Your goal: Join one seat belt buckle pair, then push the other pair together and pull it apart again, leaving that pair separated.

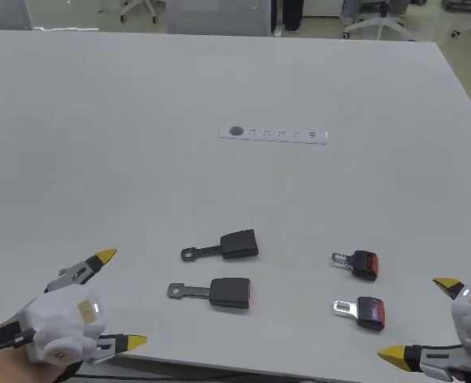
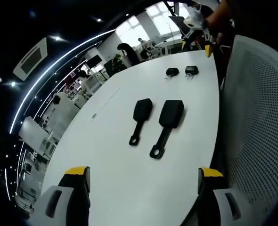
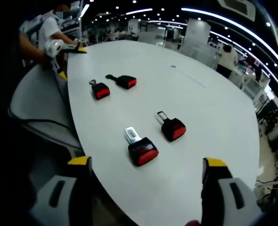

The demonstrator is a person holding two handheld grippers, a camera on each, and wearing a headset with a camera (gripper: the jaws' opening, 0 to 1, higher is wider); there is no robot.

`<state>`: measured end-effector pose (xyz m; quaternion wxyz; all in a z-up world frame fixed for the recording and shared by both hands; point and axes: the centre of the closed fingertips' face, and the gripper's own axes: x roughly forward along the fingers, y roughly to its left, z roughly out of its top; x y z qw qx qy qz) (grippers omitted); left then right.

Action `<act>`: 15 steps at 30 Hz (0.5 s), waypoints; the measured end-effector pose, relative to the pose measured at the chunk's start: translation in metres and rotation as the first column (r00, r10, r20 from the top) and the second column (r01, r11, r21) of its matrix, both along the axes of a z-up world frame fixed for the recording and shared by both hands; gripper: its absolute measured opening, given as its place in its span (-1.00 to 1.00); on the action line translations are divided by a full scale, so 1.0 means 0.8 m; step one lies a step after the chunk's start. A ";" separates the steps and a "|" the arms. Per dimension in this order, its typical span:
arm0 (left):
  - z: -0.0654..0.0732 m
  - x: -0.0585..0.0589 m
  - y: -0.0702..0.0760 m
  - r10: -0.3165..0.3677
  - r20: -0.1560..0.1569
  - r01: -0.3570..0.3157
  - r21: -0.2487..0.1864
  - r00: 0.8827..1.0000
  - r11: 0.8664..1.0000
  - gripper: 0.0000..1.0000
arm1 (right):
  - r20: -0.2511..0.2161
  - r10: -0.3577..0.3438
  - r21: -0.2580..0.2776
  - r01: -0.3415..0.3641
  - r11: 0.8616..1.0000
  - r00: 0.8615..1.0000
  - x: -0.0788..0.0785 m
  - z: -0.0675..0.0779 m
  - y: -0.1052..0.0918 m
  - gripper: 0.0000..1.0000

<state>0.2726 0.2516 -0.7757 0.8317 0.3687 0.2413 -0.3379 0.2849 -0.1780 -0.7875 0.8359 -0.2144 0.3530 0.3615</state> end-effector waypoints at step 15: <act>-0.009 -0.006 0.002 0.002 -0.032 -0.001 0.048 0.999 0.999 0.90 | -0.014 -0.027 0.004 0.027 1.000 1.000 -0.011 -0.009 -0.009 0.97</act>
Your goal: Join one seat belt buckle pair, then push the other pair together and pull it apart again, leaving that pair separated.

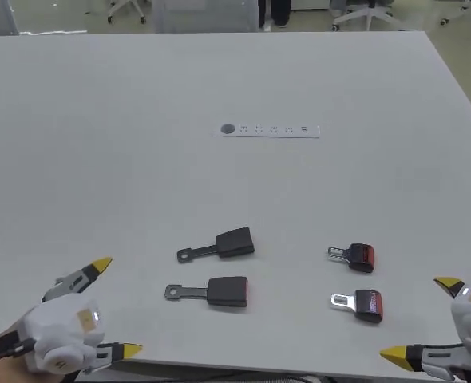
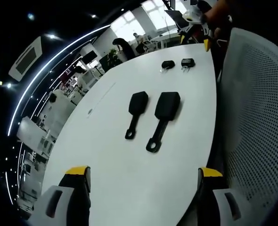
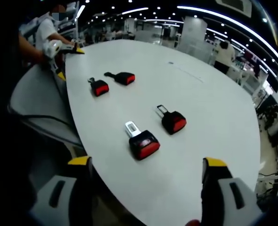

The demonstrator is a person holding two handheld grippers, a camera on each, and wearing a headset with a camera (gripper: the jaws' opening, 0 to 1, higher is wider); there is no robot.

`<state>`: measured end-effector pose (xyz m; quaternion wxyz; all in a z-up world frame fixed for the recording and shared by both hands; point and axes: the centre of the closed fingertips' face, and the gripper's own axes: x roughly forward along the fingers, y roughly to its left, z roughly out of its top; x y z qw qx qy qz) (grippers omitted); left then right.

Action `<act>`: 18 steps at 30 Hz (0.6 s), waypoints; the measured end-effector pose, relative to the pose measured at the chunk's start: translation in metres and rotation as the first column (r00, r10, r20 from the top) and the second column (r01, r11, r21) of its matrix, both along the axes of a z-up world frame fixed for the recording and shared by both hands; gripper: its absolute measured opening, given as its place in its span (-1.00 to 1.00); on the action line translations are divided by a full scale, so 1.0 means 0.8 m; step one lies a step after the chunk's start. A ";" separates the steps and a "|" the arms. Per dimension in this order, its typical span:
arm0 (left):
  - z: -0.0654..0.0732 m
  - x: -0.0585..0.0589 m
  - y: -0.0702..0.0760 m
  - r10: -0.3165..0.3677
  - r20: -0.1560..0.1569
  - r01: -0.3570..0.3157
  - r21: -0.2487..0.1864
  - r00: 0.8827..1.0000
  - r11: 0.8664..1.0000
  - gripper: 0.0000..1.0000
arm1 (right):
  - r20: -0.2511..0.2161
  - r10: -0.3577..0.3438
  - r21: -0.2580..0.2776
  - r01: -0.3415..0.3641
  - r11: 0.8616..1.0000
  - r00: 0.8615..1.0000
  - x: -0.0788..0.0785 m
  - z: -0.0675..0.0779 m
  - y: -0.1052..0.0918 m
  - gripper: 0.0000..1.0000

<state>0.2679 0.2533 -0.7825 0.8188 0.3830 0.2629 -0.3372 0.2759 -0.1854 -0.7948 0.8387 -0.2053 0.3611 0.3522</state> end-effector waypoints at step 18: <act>0.005 0.003 -0.001 0.032 0.005 -0.031 -0.055 0.999 0.998 1.00 | 0.027 -0.015 -0.003 0.015 1.000 1.000 0.014 0.008 0.001 1.00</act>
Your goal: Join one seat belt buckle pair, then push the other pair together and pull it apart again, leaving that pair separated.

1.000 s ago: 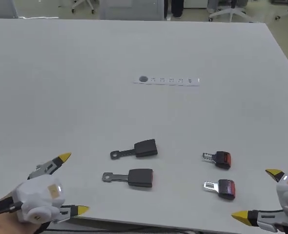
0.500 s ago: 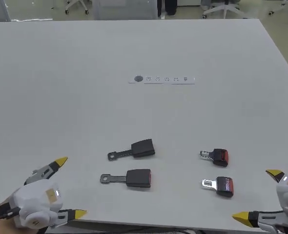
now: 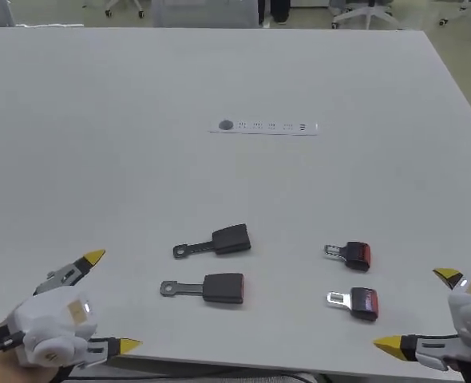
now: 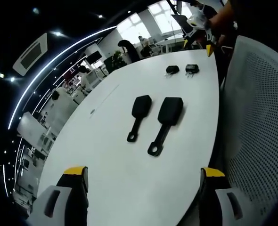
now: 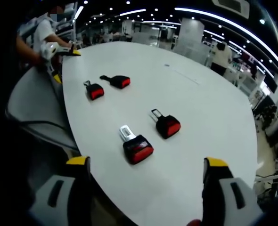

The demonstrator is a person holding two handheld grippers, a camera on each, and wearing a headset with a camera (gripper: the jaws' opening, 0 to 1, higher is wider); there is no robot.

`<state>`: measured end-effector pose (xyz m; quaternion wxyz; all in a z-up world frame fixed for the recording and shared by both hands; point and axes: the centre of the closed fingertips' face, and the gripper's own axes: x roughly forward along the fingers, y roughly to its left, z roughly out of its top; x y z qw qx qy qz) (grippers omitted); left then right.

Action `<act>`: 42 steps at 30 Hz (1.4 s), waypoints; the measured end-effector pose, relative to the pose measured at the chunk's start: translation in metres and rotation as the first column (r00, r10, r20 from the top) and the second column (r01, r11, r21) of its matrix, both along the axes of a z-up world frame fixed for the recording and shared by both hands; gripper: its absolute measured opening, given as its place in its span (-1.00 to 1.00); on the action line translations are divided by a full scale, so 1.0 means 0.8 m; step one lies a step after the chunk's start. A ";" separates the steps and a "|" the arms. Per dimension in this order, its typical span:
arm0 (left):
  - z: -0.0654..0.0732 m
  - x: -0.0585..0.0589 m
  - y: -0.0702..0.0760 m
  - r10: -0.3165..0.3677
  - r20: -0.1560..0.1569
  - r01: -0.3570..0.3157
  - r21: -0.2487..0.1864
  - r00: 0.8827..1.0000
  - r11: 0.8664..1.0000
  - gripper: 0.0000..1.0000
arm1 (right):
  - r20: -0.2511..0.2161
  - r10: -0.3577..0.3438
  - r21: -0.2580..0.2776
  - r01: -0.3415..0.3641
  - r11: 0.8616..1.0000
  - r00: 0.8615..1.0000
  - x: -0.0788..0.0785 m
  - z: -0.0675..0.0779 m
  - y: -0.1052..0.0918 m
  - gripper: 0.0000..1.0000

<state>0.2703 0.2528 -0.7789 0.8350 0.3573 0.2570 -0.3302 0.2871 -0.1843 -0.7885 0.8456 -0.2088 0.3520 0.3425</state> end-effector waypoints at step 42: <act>0.006 -0.016 -0.019 -0.047 -0.047 0.041 -0.112 0.998 0.993 0.69 | 0.005 0.057 0.001 -0.057 0.998 0.998 -0.021 0.011 0.028 0.92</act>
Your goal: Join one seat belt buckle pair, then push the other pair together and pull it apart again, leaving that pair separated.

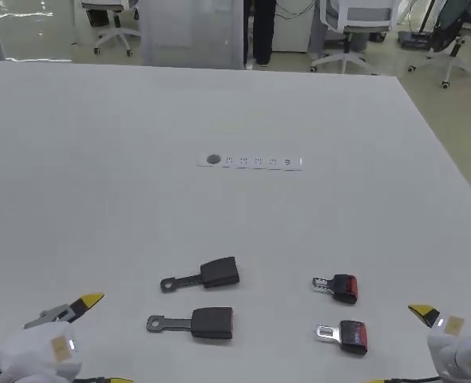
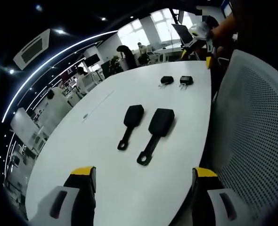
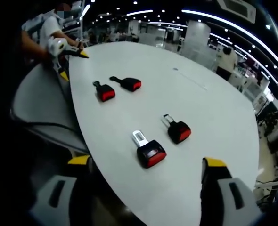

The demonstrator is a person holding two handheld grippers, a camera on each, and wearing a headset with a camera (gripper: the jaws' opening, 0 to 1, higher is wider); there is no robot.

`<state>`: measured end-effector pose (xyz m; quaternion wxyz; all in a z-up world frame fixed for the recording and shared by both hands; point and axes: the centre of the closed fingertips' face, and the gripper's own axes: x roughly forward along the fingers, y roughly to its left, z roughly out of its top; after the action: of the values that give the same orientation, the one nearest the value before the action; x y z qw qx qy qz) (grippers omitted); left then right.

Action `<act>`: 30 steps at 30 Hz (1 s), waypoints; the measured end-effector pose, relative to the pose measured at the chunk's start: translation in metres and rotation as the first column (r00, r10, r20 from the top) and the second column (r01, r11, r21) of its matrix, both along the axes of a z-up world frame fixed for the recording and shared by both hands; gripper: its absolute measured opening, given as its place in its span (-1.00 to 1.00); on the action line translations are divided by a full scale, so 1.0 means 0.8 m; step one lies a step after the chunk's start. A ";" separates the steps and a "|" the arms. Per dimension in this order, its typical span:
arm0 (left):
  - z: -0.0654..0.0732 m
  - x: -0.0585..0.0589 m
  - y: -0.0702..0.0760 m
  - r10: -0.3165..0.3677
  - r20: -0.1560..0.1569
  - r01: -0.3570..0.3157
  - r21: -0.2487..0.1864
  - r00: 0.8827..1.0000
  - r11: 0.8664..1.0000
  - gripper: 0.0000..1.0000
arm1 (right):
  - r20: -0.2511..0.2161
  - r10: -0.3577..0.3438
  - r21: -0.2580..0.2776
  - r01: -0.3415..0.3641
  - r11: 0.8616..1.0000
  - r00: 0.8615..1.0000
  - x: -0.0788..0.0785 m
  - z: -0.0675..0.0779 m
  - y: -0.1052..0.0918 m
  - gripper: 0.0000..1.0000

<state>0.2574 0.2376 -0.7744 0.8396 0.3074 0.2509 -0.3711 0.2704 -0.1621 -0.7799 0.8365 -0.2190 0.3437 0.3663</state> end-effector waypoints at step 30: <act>-0.022 0.050 -0.062 -0.086 -0.152 0.094 0.049 0.985 0.994 0.90 | -0.084 0.158 -0.090 -0.165 0.982 0.984 0.015 -0.021 0.007 0.50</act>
<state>0.2971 0.1878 -0.7917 0.7917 0.3132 0.3095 -0.4234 0.2825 -0.1564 -0.7965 0.7787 -0.2722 0.3737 0.4242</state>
